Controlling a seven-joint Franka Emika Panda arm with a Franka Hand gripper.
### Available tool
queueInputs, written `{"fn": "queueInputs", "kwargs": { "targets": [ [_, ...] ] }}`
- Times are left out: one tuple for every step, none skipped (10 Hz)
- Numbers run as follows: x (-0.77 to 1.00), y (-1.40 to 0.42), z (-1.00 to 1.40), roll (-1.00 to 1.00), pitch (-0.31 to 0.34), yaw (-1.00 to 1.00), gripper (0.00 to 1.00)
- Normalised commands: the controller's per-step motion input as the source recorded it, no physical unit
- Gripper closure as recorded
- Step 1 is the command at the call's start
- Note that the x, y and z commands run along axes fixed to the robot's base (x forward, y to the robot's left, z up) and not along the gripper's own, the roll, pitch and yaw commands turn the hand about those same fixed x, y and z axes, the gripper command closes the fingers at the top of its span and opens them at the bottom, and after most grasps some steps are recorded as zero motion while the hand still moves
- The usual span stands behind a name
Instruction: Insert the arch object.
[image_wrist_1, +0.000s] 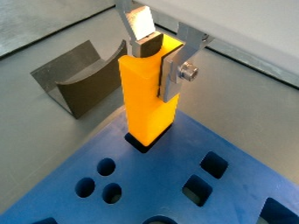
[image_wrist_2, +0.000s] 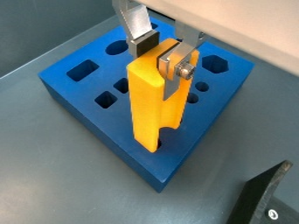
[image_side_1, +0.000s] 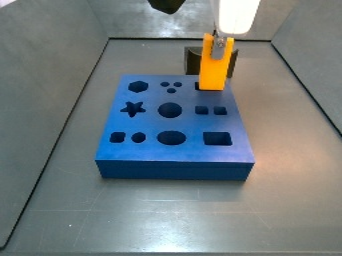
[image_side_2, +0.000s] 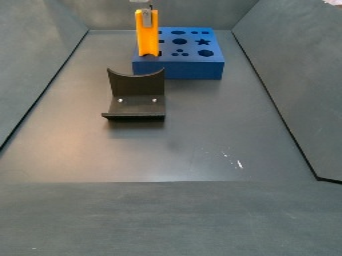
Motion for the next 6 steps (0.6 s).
{"fn": "queueInputs", "kwargs": {
  "targets": [
    [-0.12,-0.02,-0.13,-0.12,-0.007,0.22,1.0],
    [-0.25,0.0,-0.09,-0.17,-0.024,0.2,1.0],
    [-0.23,0.0,-0.1,-0.16,-0.039,0.09,1.0],
    [-0.16,0.0,-0.16,-0.1,-0.041,0.0,1.0],
    [-0.1,0.0,-0.26,-0.13,-0.056,0.0,1.0],
    [0.0,0.0,-0.42,-0.1,-0.087,0.0,1.0]
  ]
}}
